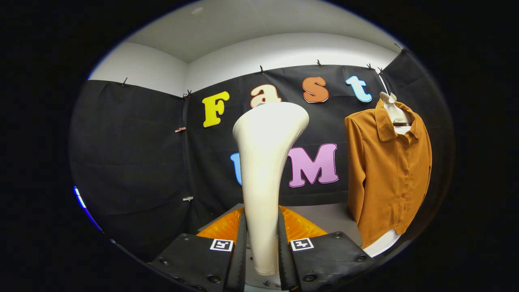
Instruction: Iron the clothes twice with a garment steamer, once on the left side and once on the right side.
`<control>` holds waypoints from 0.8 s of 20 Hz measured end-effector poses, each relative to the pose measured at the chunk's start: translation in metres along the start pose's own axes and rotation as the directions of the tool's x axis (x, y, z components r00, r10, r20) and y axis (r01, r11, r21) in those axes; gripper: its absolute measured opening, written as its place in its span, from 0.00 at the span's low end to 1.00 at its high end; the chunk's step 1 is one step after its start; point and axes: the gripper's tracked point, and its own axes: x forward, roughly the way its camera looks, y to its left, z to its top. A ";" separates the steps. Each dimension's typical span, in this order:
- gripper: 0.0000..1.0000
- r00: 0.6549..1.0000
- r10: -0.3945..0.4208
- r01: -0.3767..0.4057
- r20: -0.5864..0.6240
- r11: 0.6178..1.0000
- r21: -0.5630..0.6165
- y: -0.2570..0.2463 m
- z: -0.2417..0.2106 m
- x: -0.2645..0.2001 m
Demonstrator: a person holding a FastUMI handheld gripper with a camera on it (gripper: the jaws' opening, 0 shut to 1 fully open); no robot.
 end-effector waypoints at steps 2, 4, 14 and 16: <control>0.36 1.000 -0.001 0.001 -0.001 1.000 -0.001 0.000 0.000 0.001; 0.36 1.000 -0.001 0.001 -0.004 1.000 -0.001 -0.001 -0.001 0.002; 0.36 1.000 -0.007 0.007 -0.008 1.000 -0.002 0.000 -0.002 0.006; 0.36 1.000 -0.006 0.006 -0.008 1.000 -0.002 0.001 -0.002 0.006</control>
